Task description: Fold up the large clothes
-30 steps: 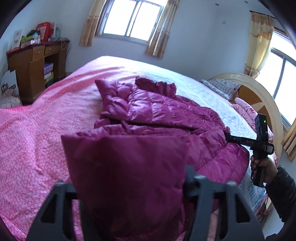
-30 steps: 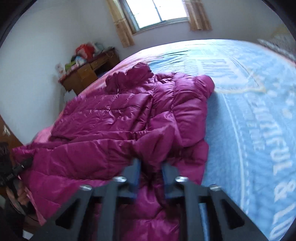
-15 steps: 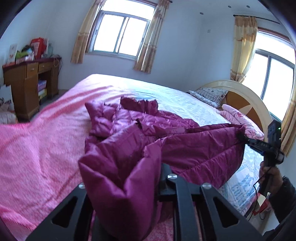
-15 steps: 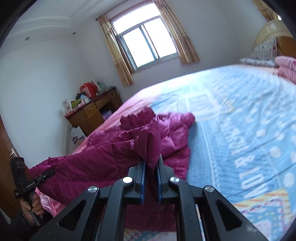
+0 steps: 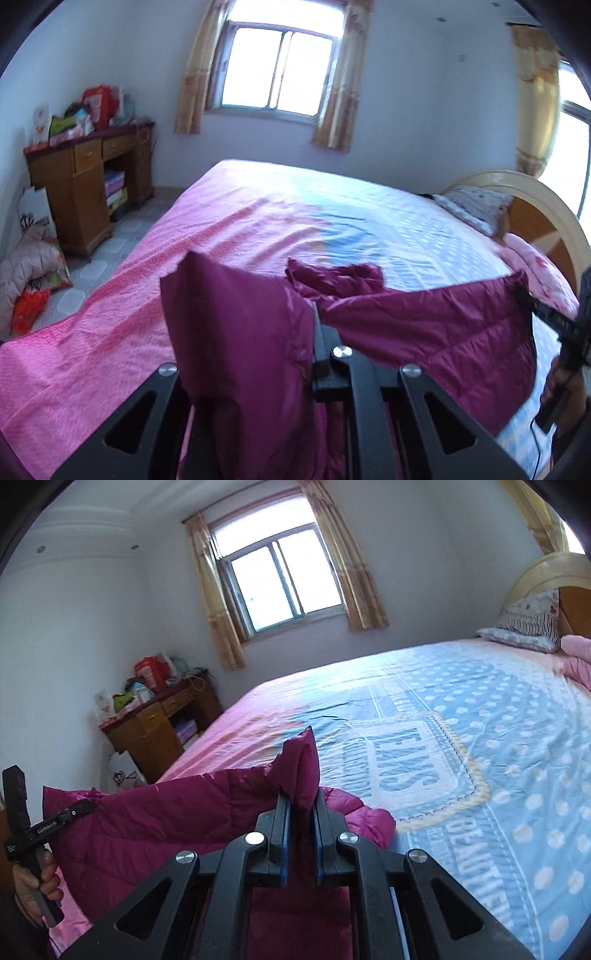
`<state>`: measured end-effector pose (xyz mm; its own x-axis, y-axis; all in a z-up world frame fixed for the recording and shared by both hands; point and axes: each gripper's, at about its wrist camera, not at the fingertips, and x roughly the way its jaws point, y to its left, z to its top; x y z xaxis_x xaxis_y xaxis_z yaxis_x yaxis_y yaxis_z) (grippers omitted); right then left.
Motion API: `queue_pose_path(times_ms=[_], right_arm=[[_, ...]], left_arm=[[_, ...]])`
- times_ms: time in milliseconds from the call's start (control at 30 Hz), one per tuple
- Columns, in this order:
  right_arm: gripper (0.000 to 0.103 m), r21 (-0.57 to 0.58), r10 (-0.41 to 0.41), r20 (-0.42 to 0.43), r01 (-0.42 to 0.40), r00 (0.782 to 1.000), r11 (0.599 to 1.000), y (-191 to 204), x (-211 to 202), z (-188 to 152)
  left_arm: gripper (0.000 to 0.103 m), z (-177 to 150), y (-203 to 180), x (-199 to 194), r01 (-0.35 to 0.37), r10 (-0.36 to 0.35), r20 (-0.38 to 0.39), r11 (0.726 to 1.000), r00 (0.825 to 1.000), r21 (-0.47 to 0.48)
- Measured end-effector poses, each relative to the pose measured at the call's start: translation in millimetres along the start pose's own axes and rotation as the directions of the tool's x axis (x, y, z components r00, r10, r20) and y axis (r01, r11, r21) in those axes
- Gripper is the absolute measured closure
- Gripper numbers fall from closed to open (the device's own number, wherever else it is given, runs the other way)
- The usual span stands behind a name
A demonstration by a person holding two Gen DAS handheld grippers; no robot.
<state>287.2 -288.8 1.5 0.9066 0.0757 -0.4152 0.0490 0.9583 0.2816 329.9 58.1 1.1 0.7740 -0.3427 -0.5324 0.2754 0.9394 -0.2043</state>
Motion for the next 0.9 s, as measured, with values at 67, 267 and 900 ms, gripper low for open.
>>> queue_pose_path(times_ms=[67, 267, 900], right_arm=[[0.093, -0.004, -0.041, -0.032, 0.041, 0.999, 0.999, -4, 26, -5], [0.096, 0.014, -0.159, -0.112, 0.162, 0.981, 0.987, -31, 75, -32], [0.034, 0.131, 0.063, -0.283, -0.026, 0.957, 0.991, -50, 104, -21]], left_arm=[[0.088, 0, 5, 27, -0.043, 0.042, -0.039, 0.999, 0.998, -0.016], [0.088, -16, 26, 89, -0.153, 0.143, -0.133, 0.986, 0.981, -0.065], [0.088, -22, 7, 74, -0.028, 0.027, -0.053, 1.000, 0.998, -0.006]])
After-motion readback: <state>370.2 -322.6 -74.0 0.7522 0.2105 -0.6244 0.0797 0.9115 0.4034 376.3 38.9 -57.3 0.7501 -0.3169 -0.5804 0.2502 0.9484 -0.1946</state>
